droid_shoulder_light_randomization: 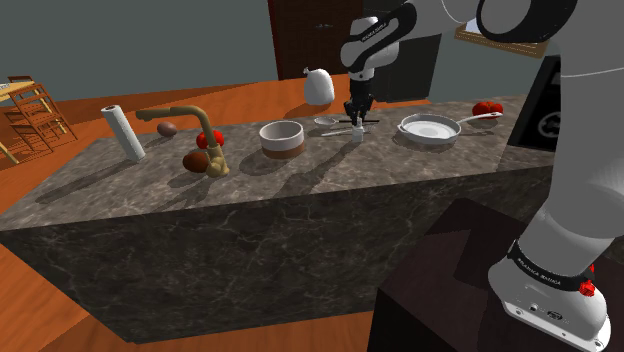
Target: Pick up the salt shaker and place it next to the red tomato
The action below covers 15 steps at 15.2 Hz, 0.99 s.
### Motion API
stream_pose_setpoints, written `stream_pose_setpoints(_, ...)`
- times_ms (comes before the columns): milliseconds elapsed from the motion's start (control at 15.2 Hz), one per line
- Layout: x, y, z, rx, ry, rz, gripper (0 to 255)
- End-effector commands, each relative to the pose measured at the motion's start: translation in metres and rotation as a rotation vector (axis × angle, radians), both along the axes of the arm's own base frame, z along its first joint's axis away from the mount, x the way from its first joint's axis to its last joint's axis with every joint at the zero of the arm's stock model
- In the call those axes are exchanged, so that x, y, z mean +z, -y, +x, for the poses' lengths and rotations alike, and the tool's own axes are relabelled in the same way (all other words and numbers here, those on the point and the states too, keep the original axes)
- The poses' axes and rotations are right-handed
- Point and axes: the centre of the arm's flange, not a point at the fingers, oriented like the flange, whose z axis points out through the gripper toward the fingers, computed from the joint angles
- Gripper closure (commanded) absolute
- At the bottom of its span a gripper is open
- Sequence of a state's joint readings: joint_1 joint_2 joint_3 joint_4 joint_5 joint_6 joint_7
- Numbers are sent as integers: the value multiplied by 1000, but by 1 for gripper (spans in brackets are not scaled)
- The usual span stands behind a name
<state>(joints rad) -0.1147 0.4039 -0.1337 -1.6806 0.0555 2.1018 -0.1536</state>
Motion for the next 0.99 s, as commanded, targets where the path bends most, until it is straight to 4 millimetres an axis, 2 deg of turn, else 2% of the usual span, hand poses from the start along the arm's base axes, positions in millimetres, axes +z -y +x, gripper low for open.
stream_pose_setpoints(0, 0, 0, 0, 0, 0, 0, 255)
stream_pose_setpoints(198, 0, 0, 0, 0, 0, 0, 255)
stream_pose_setpoints(924, 58, 0, 0, 0, 0, 0, 255)
